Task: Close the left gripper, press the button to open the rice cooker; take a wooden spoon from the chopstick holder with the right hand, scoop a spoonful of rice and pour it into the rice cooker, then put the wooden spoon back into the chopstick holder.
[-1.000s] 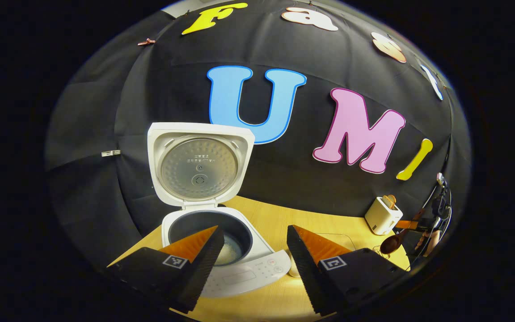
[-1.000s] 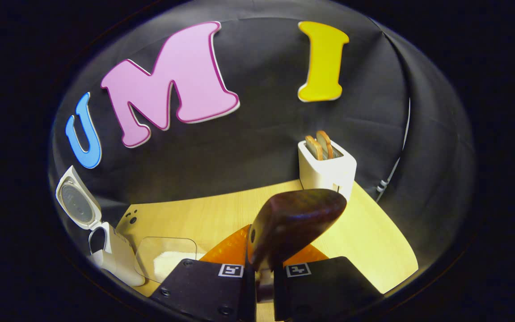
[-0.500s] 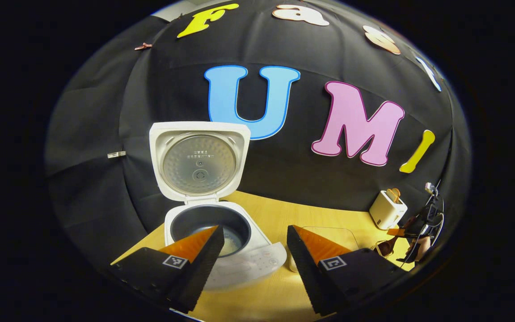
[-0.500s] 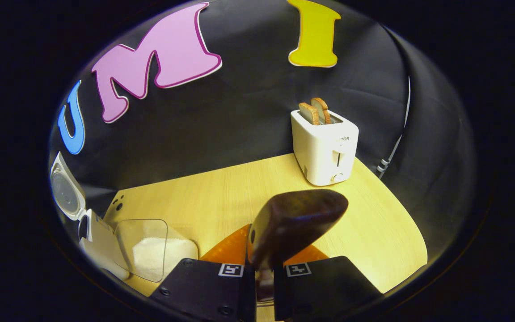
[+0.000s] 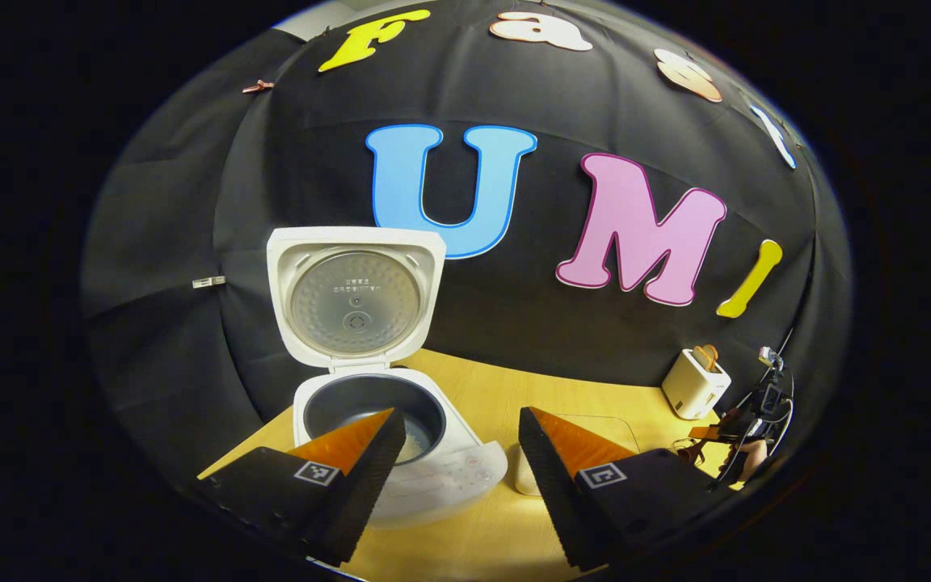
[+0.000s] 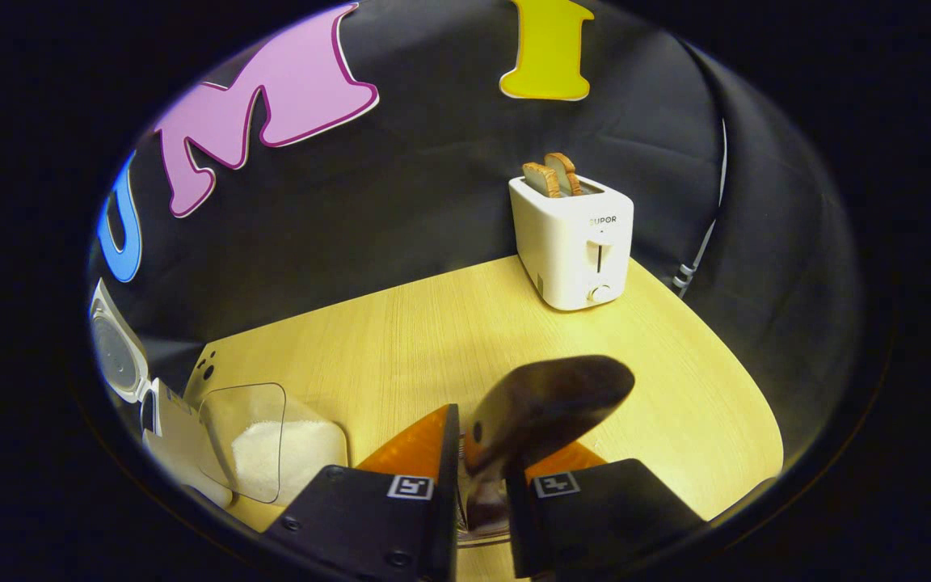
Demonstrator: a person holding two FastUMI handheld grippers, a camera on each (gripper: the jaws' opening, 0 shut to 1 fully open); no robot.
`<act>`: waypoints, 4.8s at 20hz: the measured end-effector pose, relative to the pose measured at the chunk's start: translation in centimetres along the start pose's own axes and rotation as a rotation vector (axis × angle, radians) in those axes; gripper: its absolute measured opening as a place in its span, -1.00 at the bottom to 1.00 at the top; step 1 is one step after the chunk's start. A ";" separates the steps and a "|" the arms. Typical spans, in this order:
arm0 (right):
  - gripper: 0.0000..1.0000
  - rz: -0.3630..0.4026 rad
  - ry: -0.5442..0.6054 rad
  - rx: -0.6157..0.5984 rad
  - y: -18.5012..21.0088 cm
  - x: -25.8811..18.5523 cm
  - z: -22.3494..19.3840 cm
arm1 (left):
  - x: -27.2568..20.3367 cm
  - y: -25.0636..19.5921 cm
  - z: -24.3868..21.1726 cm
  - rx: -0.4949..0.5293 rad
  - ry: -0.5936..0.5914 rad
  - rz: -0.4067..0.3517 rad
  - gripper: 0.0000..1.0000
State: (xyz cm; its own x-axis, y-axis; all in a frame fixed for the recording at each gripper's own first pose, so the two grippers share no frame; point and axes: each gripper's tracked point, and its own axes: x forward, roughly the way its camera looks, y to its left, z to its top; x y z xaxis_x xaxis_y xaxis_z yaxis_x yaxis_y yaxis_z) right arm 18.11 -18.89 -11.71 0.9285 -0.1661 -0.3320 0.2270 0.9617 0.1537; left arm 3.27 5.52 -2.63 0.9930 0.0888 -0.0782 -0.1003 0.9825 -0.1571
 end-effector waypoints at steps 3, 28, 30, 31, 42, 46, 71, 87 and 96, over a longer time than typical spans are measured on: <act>-0.07 -0.026 0.019 0.009 -0.6 -0.9 -0.6 | 0.2 -0.1 0.6 0.000 -0.014 -0.017 0.84; 0.99 -0.242 -0.035 0.013 -4.7 -14.5 -7.6 | 6.0 11.8 20.8 -0.010 -0.211 0.096 0.83; 0.99 -0.254 -0.027 0.018 -4.7 -16.1 -8.6 | 8.1 13.8 21.9 0.022 -0.199 0.131 0.83; 0.99 -0.261 -0.029 0.028 -4.8 -17.0 -9.0 | 9.0 14.4 22.6 0.022 -0.205 0.125 0.82; 0.99 -0.334 -0.050 0.006 -3.5 -22.9 -11.2 | 21.3 18.7 19.6 -0.029 0.030 0.091 0.83; 0.99 -0.327 -0.031 -0.040 -1.8 -23.7 -12.2 | 22.2 18.2 18.3 -0.011 0.088 0.100 0.93; 0.97 0.013 0.026 -0.204 3.1 -17.9 -12.3 | 11.3 8.9 -6.3 0.032 0.354 0.132 0.95; 0.97 0.072 -0.044 -0.247 7.2 -19.4 -10.8 | 9.3 9.0 -3.1 0.122 0.055 0.130 0.92; 0.96 0.103 -0.293 -0.197 14.5 -23.2 -1.1 | -0.9 3.0 6.0 0.166 -0.222 -0.076 0.92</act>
State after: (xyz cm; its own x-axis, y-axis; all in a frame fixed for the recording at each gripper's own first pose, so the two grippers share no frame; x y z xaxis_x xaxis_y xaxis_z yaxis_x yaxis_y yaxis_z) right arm -0.49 -0.81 -2.82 0.9948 -0.0938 -0.0392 0.0931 0.9955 -0.0194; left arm 2.42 9.38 2.92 0.9885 0.0300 0.1479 -0.0319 0.9994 0.0105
